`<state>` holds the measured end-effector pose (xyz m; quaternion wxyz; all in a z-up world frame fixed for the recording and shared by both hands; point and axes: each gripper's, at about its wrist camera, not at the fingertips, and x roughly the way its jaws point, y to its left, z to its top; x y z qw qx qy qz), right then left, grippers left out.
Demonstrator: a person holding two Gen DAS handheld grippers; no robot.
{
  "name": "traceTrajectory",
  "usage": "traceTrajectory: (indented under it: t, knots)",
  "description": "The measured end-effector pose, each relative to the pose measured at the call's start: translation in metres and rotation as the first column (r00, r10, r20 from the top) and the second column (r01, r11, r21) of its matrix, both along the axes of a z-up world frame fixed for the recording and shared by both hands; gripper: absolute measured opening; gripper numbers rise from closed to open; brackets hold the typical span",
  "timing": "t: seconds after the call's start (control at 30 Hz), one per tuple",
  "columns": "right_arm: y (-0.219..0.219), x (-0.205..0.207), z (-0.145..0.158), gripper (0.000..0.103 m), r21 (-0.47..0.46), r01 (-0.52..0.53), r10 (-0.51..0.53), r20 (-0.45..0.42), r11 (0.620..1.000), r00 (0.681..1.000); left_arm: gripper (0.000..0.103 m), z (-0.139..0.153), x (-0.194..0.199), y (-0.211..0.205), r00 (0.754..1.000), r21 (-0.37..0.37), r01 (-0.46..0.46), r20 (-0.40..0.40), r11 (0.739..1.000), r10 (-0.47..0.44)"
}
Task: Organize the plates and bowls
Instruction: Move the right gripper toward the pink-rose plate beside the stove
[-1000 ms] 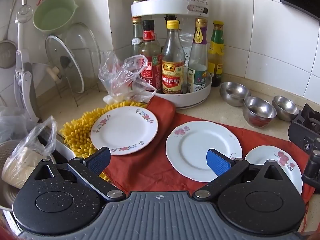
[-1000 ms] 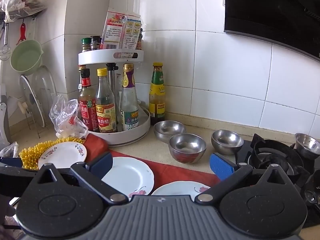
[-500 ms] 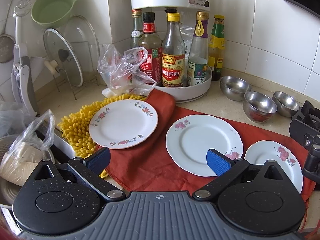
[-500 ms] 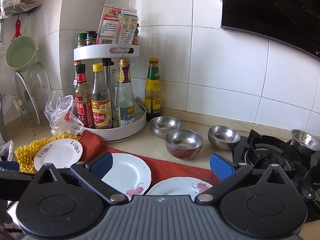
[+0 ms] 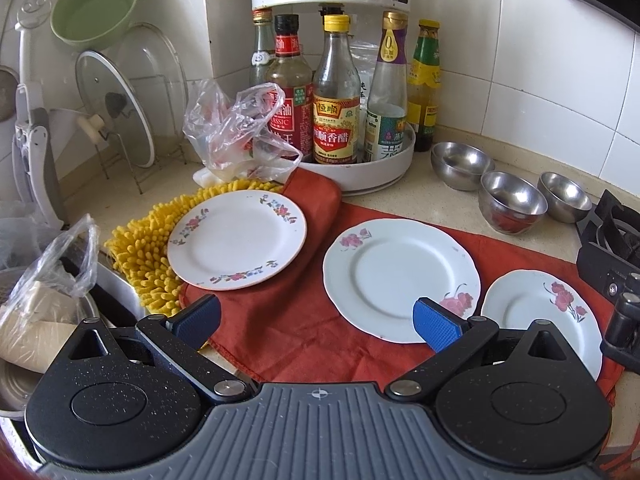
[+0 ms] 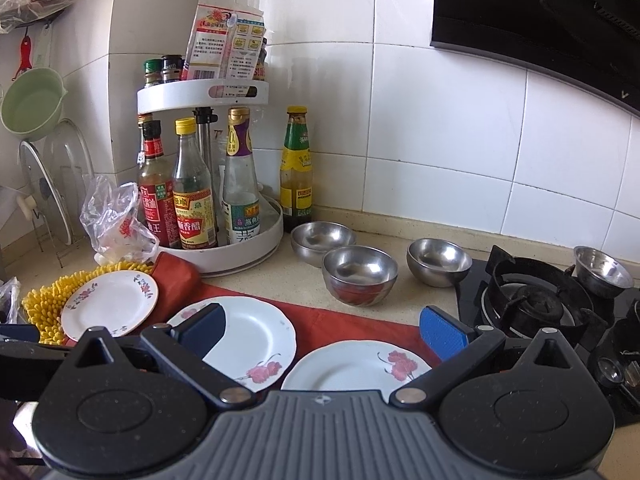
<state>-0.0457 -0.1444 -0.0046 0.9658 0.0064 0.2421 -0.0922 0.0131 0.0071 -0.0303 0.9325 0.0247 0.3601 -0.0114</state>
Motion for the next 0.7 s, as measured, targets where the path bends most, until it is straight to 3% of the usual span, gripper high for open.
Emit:
traceTrajectory:
  t: [0.7]
  knots:
    - [-0.026,0.007,-0.007,0.102,0.02,0.055,-0.055,-0.032,0.998,0.998,0.103,-0.009,0.017,-0.029,0.998,0.011,0.06,-0.034,0.998,-0.059]
